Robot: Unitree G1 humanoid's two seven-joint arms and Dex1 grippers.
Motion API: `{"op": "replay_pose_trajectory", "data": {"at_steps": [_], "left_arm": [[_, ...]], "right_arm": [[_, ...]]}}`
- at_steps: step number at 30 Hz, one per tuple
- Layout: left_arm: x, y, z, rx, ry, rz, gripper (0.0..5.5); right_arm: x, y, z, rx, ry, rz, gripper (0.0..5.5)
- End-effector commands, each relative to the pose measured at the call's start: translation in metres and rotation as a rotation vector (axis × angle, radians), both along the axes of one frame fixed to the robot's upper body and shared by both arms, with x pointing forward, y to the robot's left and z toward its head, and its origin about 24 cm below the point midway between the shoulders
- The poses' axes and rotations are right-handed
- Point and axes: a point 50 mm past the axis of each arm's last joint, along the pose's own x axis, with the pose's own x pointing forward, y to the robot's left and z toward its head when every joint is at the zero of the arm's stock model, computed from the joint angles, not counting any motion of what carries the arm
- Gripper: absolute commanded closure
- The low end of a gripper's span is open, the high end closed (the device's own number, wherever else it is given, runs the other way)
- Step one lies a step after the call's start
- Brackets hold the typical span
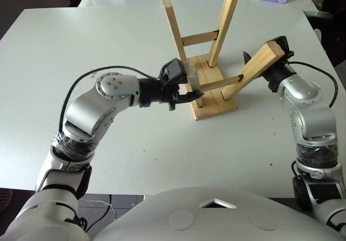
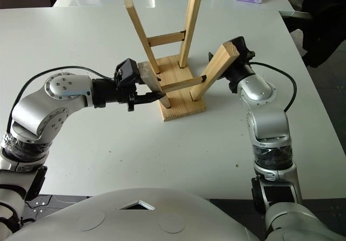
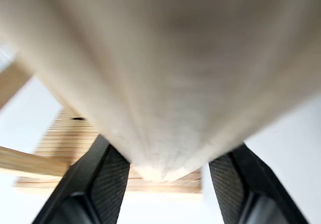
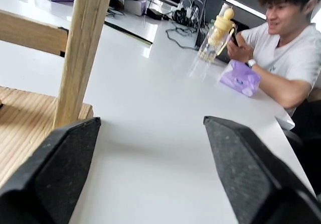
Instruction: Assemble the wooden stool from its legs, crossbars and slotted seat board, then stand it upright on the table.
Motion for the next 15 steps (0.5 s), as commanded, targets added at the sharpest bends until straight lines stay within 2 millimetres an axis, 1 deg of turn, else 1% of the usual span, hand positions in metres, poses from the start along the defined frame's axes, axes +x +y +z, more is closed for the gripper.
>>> {"op": "replay_pose_trajectory", "data": {"at_steps": [1,3,5,6,8,10,12,15], "left_arm": [[-0.005,-0.005,-0.001,-0.042,0.088,-0.013,2.37],[-0.01,-0.002,0.002,-0.092,0.121,-0.035,2.13],[-0.019,-0.002,0.005,-0.131,0.143,-0.079,2.08],[-0.022,-0.002,0.005,-0.136,0.147,-0.098,2.08],[-0.029,-0.001,0.003,-0.123,0.143,-0.128,2.08],[-0.032,0.006,0.002,-0.119,0.153,-0.135,2.08],[-0.029,0.021,-0.001,-0.101,0.152,-0.107,2.08],[-0.02,0.052,-0.005,-0.078,0.165,-0.044,2.08]], "right_arm": [[-0.013,-0.02,-0.012,-0.047,0.016,0.026,1.67],[-0.019,-0.045,-0.016,-0.094,0.03,-0.033,1.67],[-0.026,-0.069,-0.024,-0.148,0.066,-0.081,1.67],[-0.03,-0.077,-0.028,-0.166,0.084,-0.096,1.67],[-0.038,-0.095,-0.041,-0.189,0.149,-0.117,1.67],[-0.052,-0.111,-0.056,-0.269,0.243,-0.101,1.67],[-0.074,-0.116,-0.069,-0.317,0.367,0.004,1.67],[-0.11,-0.103,-0.073,-0.302,0.529,0.256,1.67]]}}
